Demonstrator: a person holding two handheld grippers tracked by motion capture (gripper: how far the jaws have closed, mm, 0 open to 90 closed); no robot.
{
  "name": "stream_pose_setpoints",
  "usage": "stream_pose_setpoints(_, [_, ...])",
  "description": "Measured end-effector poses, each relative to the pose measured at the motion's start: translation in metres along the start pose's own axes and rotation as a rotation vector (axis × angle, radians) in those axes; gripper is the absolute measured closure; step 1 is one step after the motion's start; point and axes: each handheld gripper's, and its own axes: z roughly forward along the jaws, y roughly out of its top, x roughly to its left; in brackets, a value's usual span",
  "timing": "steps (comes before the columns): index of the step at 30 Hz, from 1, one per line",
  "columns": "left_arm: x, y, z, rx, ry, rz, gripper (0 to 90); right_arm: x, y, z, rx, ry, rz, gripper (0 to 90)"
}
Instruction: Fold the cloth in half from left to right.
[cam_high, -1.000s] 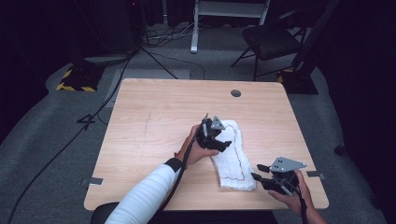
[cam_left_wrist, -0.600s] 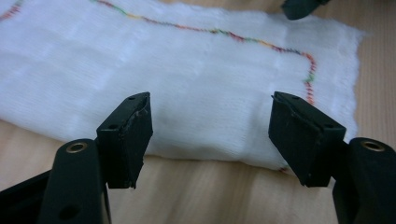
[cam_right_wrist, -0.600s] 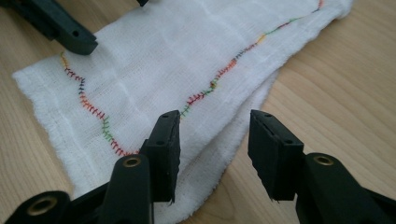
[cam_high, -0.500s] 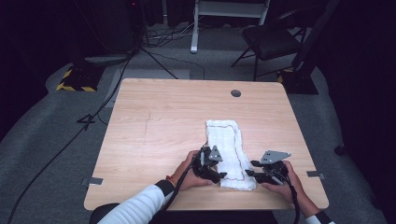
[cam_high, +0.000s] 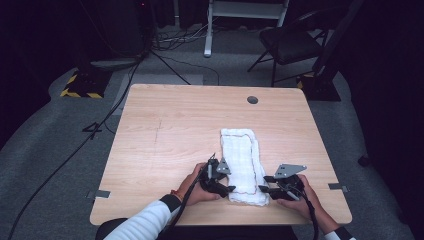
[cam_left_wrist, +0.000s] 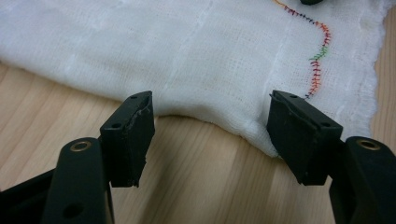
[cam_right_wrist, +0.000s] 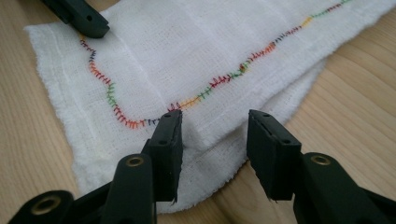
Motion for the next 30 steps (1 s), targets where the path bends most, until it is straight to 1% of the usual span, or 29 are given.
stream_pose_setpoints(1, [0.000, -0.003, -0.002, -0.006, 0.002, -0.003, 32.5, 0.002, 0.001, 0.001, -0.002, 0.004, -0.003, 56.4])
stream_pose_setpoints(8, [0.000, -0.016, -0.013, -0.003, 0.020, -0.018, 32.4, 0.015, 0.009, 0.009, -0.006, 0.009, -0.016, 53.3])
stream_pose_setpoints(11, [-0.001, -0.020, -0.018, 0.006, 0.032, -0.029, 32.3, 0.018, 0.010, 0.010, -0.005, 0.012, -0.026, 48.5])
stream_pose_setpoints(13, [-0.001, -0.021, -0.021, 0.009, 0.044, -0.028, 32.1, 0.016, 0.011, 0.008, -0.009, 0.018, -0.026, 46.3])
stream_pose_setpoints(15, [0.000, -0.021, -0.024, 0.007, 0.048, -0.034, 31.2, 0.012, 0.011, 0.006, -0.020, 0.001, -0.011, 45.3])
stream_pose_setpoints(16, [0.002, -0.020, -0.026, 0.004, 0.038, -0.040, 28.4, 0.007, 0.012, 0.003, -0.034, -0.008, 0.006, 44.9])
stream_pose_setpoints(17, [0.003, -0.019, -0.028, -0.014, 0.042, -0.044, 25.4, 0.003, 0.012, 0.001, -0.050, -0.018, 0.026, 44.7])
stream_pose_setpoints(18, [0.005, -0.018, -0.030, -0.024, 0.049, -0.040, 26.5, -0.003, 0.013, -0.001, -0.063, -0.030, 0.043, 44.7])
stream_pose_setpoints(19, [0.008, -0.016, -0.033, -0.042, 0.053, -0.051, 26.6, -0.007, 0.014, -0.003, -0.072, -0.043, 0.053, 45.1])
stream_pose_setpoints(20, [0.011, -0.015, -0.035, -0.055, 0.041, -0.063, 26.5, -0.013, 0.017, -0.005, -0.088, -0.062, 0.065, 45.4])
stream_pose_setpoints(21, [0.014, -0.013, -0.036, -0.064, 0.038, -0.065, 26.0, -0.017, 0.019, -0.006, -0.097, -0.077, 0.063, 45.4])
stream_pose_setpoints(23, [0.021, -0.009, -0.037, -0.077, 0.056, -0.062, 25.7, -0.025, 0.025, -0.007, -0.111, -0.098, 0.066, 45.3])
stream_pose_setpoints(24, [0.025, -0.007, -0.038, -0.085, 0.046, -0.069, 25.7, -0.029, 0.029, -0.007, -0.114, -0.109, 0.064, 45.2])
stream_pose_setpoints(25, [0.031, -0.005, -0.039, -0.103, 0.025, -0.074, 25.7, -0.034, 0.032, -0.006, -0.118, -0.119, 0.062, 45.4])
stream_pose_setpoints(26, [0.036, -0.003, -0.040, -0.114, 0.022, -0.074, 25.7, -0.039, 0.037, -0.004, -0.122, -0.127, 0.061, 45.5])
stream_pose_setpoints(29, [0.052, 0.007, -0.038, -0.119, 0.067, -0.079, 26.2, -0.052, 0.049, 0.004, -0.117, -0.140, 0.052, 45.6])
stream_pose_setpoints(30, [0.058, 0.010, -0.036, -0.122, 0.070, -0.090, 26.3, -0.057, 0.053, 0.007, -0.117, -0.143, 0.047, 45.9])
